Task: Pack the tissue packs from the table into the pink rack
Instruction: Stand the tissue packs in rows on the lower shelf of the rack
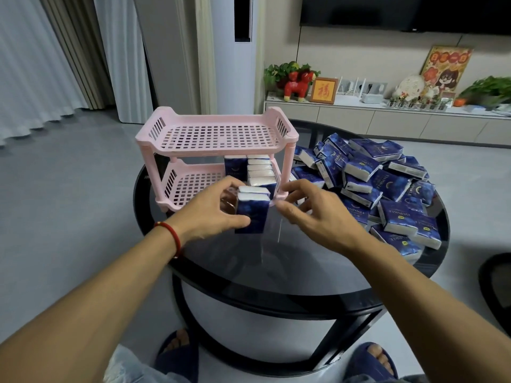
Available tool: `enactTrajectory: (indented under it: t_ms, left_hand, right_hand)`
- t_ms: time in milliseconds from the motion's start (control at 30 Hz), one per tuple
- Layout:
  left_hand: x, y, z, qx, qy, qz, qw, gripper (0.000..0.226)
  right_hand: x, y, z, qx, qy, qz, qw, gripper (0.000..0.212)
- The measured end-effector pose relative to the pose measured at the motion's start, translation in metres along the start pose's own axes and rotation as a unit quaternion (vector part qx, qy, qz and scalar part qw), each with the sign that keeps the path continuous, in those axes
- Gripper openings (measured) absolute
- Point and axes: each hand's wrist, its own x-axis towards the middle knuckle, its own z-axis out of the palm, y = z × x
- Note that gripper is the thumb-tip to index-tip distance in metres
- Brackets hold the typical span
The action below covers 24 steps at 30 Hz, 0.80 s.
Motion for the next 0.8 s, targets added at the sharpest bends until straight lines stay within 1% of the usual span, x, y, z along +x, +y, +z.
enactTrajectory:
  t_ms: [67, 100, 133, 200, 267, 333, 433, 500, 567, 667, 800]
  left_hand:
    - [0.0, -0.003, -0.009, -0.011, 0.038, -0.018, 0.999, 0.053]
    - [0.001, -0.005, -0.013, -0.02, 0.056, -0.028, 0.998, 0.051]
    - [0.003, -0.008, -0.016, -0.024, 0.073, -0.04, 0.996, 0.05]
    - [0.011, -0.014, -0.019, -0.021, 0.106, -0.06, 0.992, 0.054]
    - [0.022, -0.02, -0.022, -0.018, 0.135, -0.073, 0.988, 0.059]
    - [0.033, -0.024, -0.023, -0.012, 0.154, -0.084, 0.985, 0.061]
    - [0.049, -0.025, -0.019, 0.004, 0.162, -0.091, 0.983, 0.061]
    - [0.06, -0.027, -0.014, 0.006, 0.154, -0.089, 0.984, 0.059]
    - [0.069, -0.032, -0.009, 0.01, 0.142, -0.087, 0.986, 0.056]
    - [0.079, -0.036, -0.004, 0.017, 0.144, -0.08, 0.986, 0.054]
    - [0.085, -0.041, 0.0, 0.027, 0.158, -0.072, 0.984, 0.061]
  right_hand:
    - [0.007, 0.007, -0.001, -0.032, 0.063, 0.02, 0.997, 0.03]
    - [0.012, 0.011, -0.001, -0.033, 0.087, 0.041, 0.995, 0.025]
    - [0.016, 0.013, -0.001, -0.028, 0.099, 0.063, 0.993, 0.025]
    - [0.024, 0.014, 0.001, -0.025, 0.092, 0.09, 0.991, 0.035]
    - [0.031, 0.012, 0.005, -0.024, 0.073, 0.095, 0.992, 0.047]
    - [0.038, 0.008, 0.011, -0.009, 0.062, 0.101, 0.993, 0.048]
    - [0.047, 0.006, 0.018, 0.018, 0.067, 0.115, 0.991, 0.041]
    - [0.053, 0.006, 0.02, 0.031, 0.08, 0.124, 0.989, 0.036]
    - [0.058, 0.008, 0.022, 0.034, 0.092, 0.129, 0.987, 0.029]
    - [0.063, 0.012, 0.025, 0.036, 0.106, 0.135, 0.984, 0.019]
    - [0.067, 0.014, 0.024, 0.027, 0.117, 0.135, 0.984, 0.014]
